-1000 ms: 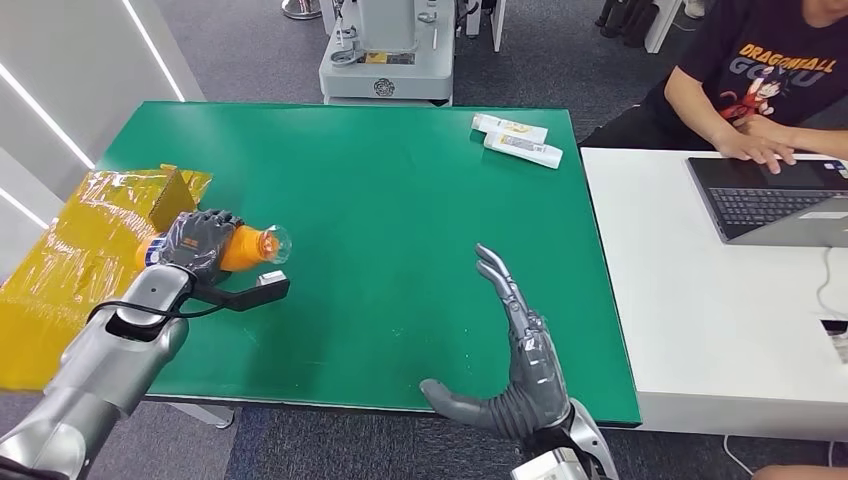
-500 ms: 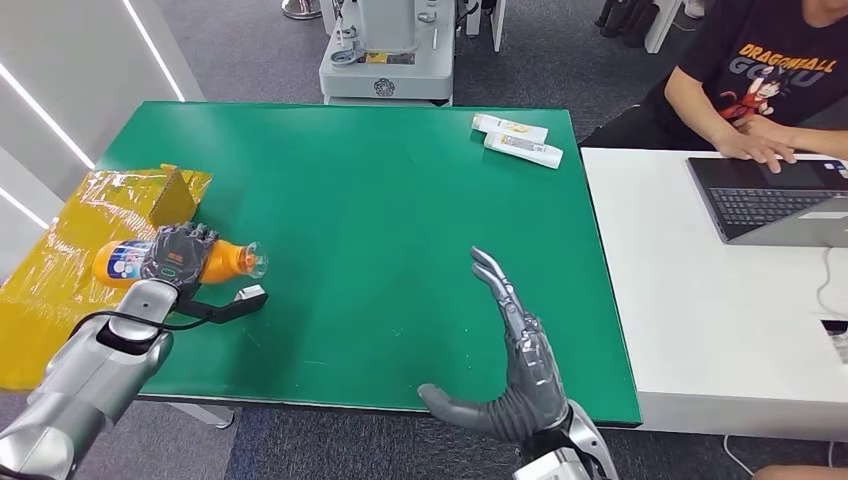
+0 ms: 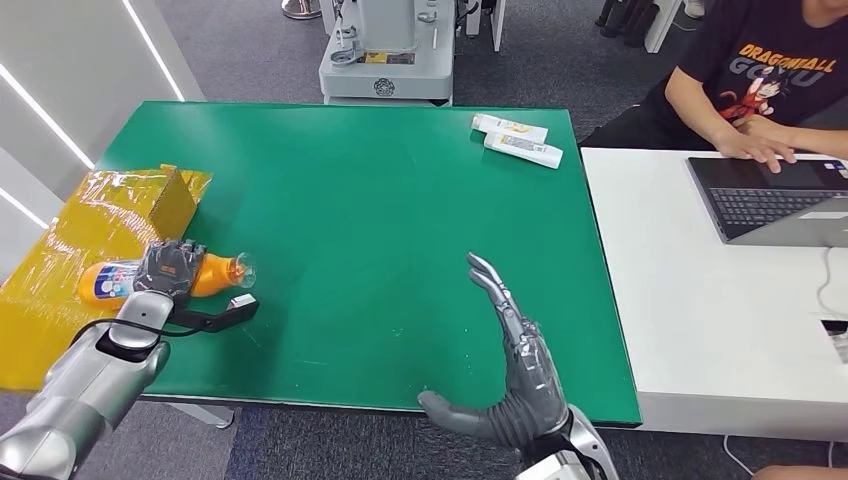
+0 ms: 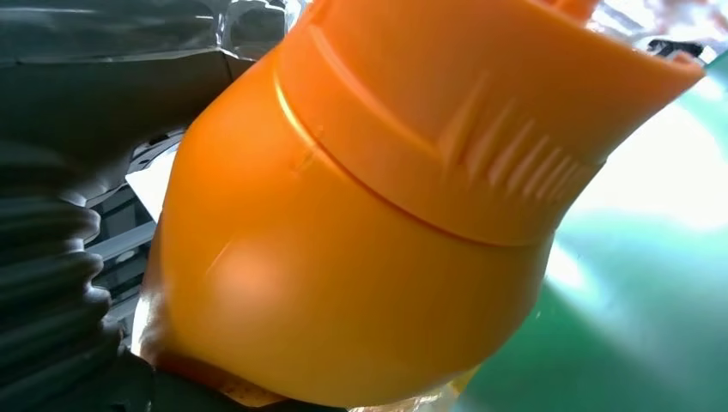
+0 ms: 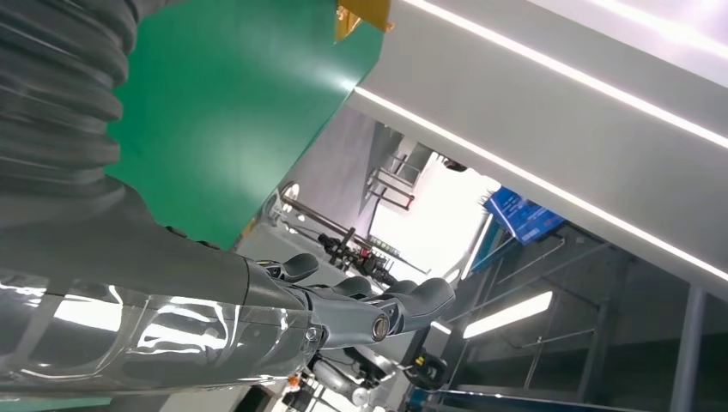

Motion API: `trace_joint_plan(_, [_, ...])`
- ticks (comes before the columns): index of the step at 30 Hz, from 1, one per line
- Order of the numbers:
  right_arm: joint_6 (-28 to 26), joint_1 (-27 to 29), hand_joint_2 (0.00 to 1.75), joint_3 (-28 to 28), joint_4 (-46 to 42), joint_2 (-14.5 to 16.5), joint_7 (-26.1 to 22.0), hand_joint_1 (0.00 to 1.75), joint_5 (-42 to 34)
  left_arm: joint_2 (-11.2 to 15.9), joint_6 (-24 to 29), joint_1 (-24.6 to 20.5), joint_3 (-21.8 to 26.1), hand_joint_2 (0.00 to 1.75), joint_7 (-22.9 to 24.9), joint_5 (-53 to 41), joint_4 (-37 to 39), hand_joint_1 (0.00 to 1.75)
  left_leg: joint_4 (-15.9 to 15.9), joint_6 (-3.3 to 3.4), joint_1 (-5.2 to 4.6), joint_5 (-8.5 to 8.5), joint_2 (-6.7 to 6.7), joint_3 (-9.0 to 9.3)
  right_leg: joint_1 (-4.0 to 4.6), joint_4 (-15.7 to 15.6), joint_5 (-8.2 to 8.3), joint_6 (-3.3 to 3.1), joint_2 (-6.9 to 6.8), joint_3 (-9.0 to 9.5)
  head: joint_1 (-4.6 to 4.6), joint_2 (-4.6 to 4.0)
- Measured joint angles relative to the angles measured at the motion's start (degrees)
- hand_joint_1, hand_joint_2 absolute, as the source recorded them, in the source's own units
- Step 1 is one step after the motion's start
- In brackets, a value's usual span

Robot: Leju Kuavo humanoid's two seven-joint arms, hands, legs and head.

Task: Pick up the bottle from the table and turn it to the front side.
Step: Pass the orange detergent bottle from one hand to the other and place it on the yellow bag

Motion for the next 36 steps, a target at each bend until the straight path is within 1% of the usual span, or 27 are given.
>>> trace_joint_plan(1, [0.16, 0.04, 1.75, 0.0, 0.01, 0.0, 0.0, 0.0, -0.12, -0.01, 0.02, 0.06, 0.04, 1.75, 0.26, -0.02, 0.23, 1.62, 0.0, 0.0, 0.0, 0.0, 0.0, 0.0, 0.0, 0.0, 0.0, 0.0, 0.0, 0.0, 0.0, 0.0])
trace_joint_plan(2, [0.32, 0.06, 1.75, 0.0, 0.01, 0.0, 0.0, 0.0, -0.25, -0.01, 0.05, 0.15, 0.1, 1.75, 0.53, -0.05, 0.42, 1.51, 0.0, 0.0, 0.0, 0.0, 0.0, 0.0, 0.0, 0.0, 0.0, 0.0, 0.0, 0.0, 0.0, 0.0])
trace_joint_plan(3, [0.47, 0.06, 1.75, 0.0, 0.02, 0.0, 0.0, 0.0, -0.35, -0.01, 0.11, 0.26, 0.21, 1.75, 0.75, -0.07, 0.57, 1.07, -0.01, 0.0, 0.0, 0.0, 0.0, 0.0, 0.0, 0.0, 0.0, 0.0, 0.0, 0.0, 0.0, 0.0])
trace_joint_plan(4, [0.58, 0.05, 1.75, 0.0, 0.04, 0.0, -0.02, 0.0, -0.45, -0.01, 0.22, 0.38, 0.36, 1.75, 0.95, -0.08, 0.7, 0.69, -0.01, 0.0, 0.0, 0.0, 0.0, 0.0, 0.0, 0.0, 0.0, 0.0, 0.0, 0.0, 0.0, 0.0])
trace_joint_plan(5, [0.68, 0.04, 1.75, 0.0, 0.1, 0.0, -0.04, 0.0, -0.56, -0.01, 0.4, 0.51, 0.56, 1.75, 1.09, -0.09, 0.82, 0.32, -0.01, -0.01, 0.0, 0.0, 0.0, 0.0, 0.0, 0.0, 0.0, 0.0, 0.0, 0.0, 0.0, 0.0])
trace_joint_plan(6, [0.78, 0.02, 1.75, 0.0, 0.17, 0.0, -0.06, 0.0, -0.68, -0.01, 0.64, 0.67, 0.77, 1.75, 1.2, -0.1, 0.92, 0.0, -0.01, -0.01, 0.0, 0.0, 0.0, 0.0, 0.0, 0.0, 0.0, 0.0, 0.0, 0.0, 0.0, 0.0])
trace_joint_plan(23, [0.71, -1.04, 1.75, 0.01, 2.15, 0.63, -0.58, 0.0, -2.29, -0.31, 4.74, 2.63, 2.27, 1.75, 1.27, -0.04, 2.19, 0.0, -0.01, -0.01, 0.01, 0.0, -0.01, 0.0, 0.0, 0.0, -0.01, 0.0, -0.01, 0.0, 0.0, 0.0])
trace_joint_plan(26, [0.44, -1.22, 1.75, 0.02, 2.42, 0.66, -0.74, 0.0, -2.7, -0.39, 6.26, 2.89, 2.96, 1.75, 1.27, -0.03, 2.23, 0.0, -0.01, -0.01, 0.01, 0.0, -0.01, 0.0, 0.0, 0.0, -0.01, 0.0, -0.01, 0.0, 0.0, 0.0])
trace_joint_plan(29, [0.11, -1.34, 1.75, 0.02, 2.59, 0.66, -0.85, 0.0, -2.81, -0.62, 9.88, 3.16, 4.51, 1.75, 1.09, 0.44, 2.24, 0.0, -0.01, -0.01, 0.01, 0.0, -0.01, 0.0, 0.0, 0.0, -0.01, 0.0, 0.0, 0.0, 0.01, 0.0])
trace_joint_plan(30, [-0.02, -1.34, 1.75, 0.02, 2.63, 0.66, -0.86, 0.0, -2.81, -0.78, 11.81, 3.34, 5.36, 1.75, 0.79, 0.94, 2.17, 0.0, -0.01, -0.01, 0.01, 0.0, 0.0, 0.0, 0.0, 0.0, -0.02, 0.0, 0.0, 0.0, 0.01, 0.0])
trace_joint_plan(32, [-0.31, -1.34, 1.75, 0.02, 2.69, 0.66, -0.87, 0.0, -2.81, -1.15, 17.29, 4.02, 7.55, 1.75, -0.55, 2.91, 1.36, 0.0, -0.01, -0.01, 0.01, 0.0, 0.0, 0.0, 0.0, 0.0, -0.02, 0.0, 0.0, 0.0, 0.0, 0.0])
trace_joint_plan(34, [-0.62, -1.35, 1.75, 0.02, 2.72, 0.66, -0.87, 0.0, -2.82, -1.67, 22.43, 4.91, 10.2, 1.75, -2.33, 5.17, -0.6, 0.0, -0.01, -0.01, 0.01, -0.01, -0.01, 0.0, 0.0, 0.0, -0.02, 0.0, 0.0, 0.0, -0.01, 0.0])
trace_joint_plan(36, [-0.96, -1.36, 1.75, 0.02, 2.73, 0.66, -0.86, 0.0, -2.87, -2.18, 24.81, 5.82, 13.05, 1.75, -4.11, 6.44, -3.23, 0.0, -0.01, -0.01, 0.0, -0.01, 0.0, 0.0, 0.0, -0.01, -0.02, 0.01, 0.0, 0.0, -0.01, 0.0])
